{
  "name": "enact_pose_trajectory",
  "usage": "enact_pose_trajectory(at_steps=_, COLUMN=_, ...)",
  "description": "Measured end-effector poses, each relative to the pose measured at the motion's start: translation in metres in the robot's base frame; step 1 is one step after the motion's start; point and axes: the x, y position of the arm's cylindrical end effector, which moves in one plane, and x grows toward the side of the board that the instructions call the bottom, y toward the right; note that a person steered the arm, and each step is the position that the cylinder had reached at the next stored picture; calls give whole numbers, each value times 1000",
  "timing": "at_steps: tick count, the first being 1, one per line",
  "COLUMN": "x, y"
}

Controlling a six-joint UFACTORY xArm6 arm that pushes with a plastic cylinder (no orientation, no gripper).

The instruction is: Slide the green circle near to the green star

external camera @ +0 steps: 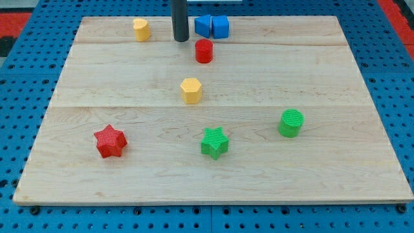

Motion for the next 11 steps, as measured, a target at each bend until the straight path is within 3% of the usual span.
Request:
enact_pose_trajectory(at_steps=1, x=18, y=-1)
enact_pose_trajectory(at_steps=2, x=73, y=-8)
enact_pose_trajectory(at_steps=3, x=93, y=-14)
enact_pose_trajectory(at_steps=5, x=120, y=122)
enact_pose_trajectory(at_steps=6, x=152, y=232)
enact_pose_trajectory(at_steps=7, x=198, y=256)
enact_pose_trajectory(at_steps=9, x=235, y=137)
enact_pose_trajectory(at_steps=11, x=239, y=107)
